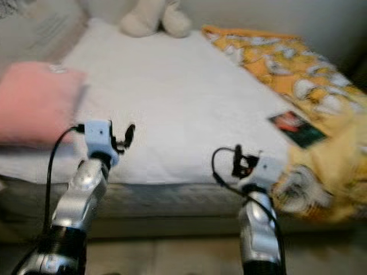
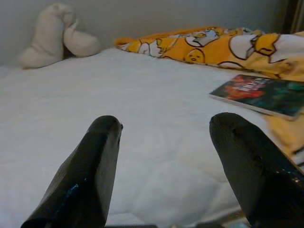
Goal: Clean up the room
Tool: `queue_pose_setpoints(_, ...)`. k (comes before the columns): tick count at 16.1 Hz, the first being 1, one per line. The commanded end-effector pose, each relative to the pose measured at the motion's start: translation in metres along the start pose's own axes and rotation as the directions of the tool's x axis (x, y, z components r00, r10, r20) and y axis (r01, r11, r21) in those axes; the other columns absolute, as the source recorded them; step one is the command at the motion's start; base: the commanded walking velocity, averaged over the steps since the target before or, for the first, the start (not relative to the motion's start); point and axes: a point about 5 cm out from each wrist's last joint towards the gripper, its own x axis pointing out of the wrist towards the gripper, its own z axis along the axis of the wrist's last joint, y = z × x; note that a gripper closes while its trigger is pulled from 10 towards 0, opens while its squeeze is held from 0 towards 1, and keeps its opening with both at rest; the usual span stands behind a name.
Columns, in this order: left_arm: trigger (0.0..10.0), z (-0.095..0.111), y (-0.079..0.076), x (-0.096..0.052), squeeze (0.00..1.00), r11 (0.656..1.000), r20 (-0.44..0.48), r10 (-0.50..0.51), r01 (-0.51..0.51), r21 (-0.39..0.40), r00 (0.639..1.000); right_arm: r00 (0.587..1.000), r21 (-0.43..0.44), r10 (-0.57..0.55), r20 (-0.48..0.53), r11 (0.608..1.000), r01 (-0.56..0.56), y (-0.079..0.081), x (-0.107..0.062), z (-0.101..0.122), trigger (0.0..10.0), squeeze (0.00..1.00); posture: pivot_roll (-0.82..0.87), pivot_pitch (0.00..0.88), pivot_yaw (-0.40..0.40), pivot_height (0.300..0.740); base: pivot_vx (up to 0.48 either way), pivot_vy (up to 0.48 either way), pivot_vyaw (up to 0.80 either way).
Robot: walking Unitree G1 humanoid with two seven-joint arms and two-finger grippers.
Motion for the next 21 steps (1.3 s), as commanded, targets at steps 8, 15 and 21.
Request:
queue_pose_setpoints(8, 10.0, -0.008, -0.004, 0.002, 0.0, 0.998, -0.035, 0.007, -0.005, 0.06, 0.999, 0.996, -0.048, 0.091, -0.003, 0.995, -0.091, 0.012, 0.011, 0.006, 10.0, 0.0, 0.04, 0.0, -0.035, 0.74, 0.0, -0.345, 0.27)
queue_pose_setpoints(15, 10.0, -0.004, -0.011, 0.008, 0.0, 0.994, -0.016, -0.026, 0.027, 0.106, 1.0, 0.993, -0.09, 0.113, -0.028, 0.989, -0.116, 0.017, 0.01, 0.001, 10.0, 0.0, 0.03, 0.0, -0.023, 0.74, 0.0, -0.449, 0.28)
queue_pose_setpoints(21, 10.0, 0.0, -0.016, 0.015, 0.0, 0.991, -0.005, -0.091, 0.091, 0.101, 0.996, 0.993, -0.115, 0.119, -0.02, 0.986, -0.121, 0.02, 0.009, -0.001, 10.0, 0.0, 0.02, 0.0, -0.017, 0.74, 0.175, -0.409, 0.0)
